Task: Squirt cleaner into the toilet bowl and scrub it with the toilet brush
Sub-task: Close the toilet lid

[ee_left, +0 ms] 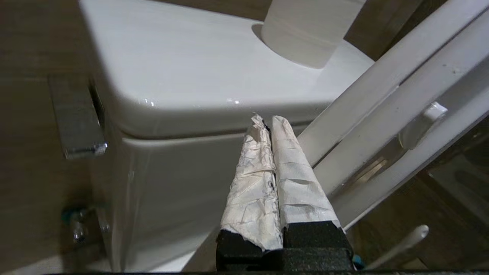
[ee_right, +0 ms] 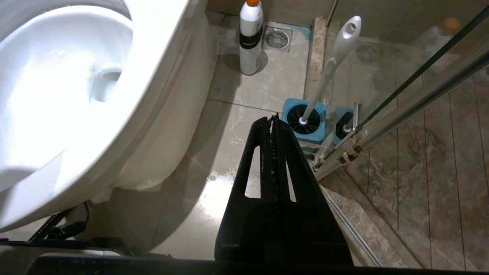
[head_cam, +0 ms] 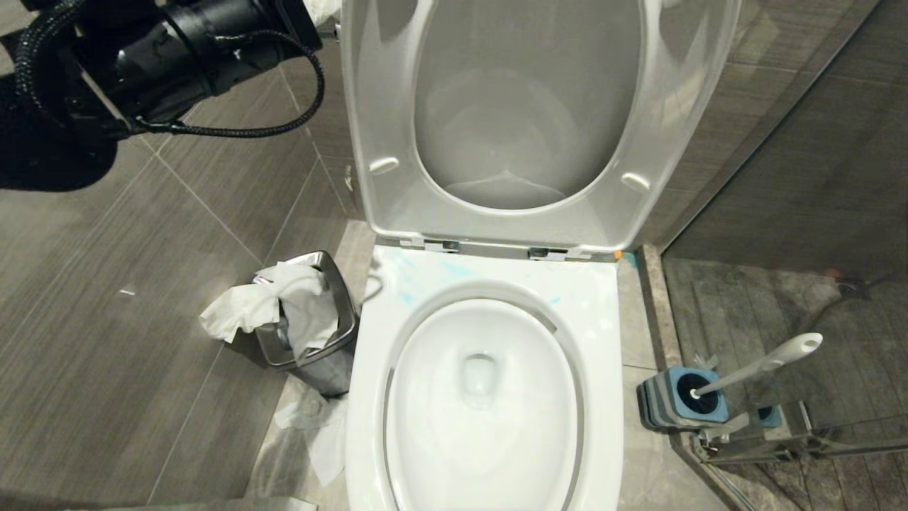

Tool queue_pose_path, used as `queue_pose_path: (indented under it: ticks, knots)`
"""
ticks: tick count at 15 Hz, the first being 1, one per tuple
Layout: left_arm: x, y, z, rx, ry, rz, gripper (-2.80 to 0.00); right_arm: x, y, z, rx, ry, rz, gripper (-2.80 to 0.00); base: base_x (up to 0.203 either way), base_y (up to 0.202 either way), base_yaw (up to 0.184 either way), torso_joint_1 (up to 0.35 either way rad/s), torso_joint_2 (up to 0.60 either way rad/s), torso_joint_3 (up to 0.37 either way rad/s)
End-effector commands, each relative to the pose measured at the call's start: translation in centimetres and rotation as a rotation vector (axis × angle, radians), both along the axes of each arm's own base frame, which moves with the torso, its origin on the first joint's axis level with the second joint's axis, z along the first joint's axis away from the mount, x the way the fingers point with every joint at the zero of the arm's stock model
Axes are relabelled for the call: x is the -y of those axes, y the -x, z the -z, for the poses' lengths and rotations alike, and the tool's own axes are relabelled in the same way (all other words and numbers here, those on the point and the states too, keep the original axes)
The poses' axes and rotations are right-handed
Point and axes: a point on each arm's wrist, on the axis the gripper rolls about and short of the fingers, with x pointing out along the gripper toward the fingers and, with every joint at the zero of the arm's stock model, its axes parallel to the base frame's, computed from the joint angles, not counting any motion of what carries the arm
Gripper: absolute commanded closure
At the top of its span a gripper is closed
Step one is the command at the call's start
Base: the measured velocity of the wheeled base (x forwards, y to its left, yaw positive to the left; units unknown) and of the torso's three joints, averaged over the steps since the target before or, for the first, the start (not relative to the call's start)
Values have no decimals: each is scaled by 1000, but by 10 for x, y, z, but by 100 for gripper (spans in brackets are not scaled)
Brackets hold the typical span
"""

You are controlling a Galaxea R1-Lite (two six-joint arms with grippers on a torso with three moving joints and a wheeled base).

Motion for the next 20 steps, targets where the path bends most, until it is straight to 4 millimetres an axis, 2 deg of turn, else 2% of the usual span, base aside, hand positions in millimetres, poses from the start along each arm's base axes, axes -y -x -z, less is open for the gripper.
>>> queue_pose_path:
  ticks: [1,4,11,17,20]
  knots:
    - [-15,38,-6,-61,-23,1,0,0,0,0,-1,0,-1,0,0,0,0,0,0,0]
    - [-30,69,9,-230,-90,-18,0,0,0,0,-1,1,-1,0,0,0,0,0,0,0]
    - [-69,109,27,-327,-113,-141,0,0,0,0,-1,1,-1,0,0,0,0,0,0,0]
    - [-78,114,45,-418,-273,-251,0,0,0,0,-1,0,-1,0,0,0,0,0,0,0]
    - [-78,115,45,-424,-276,-251,0,0,0,0,-1,1,-1,0,0,0,0,0,0,0]
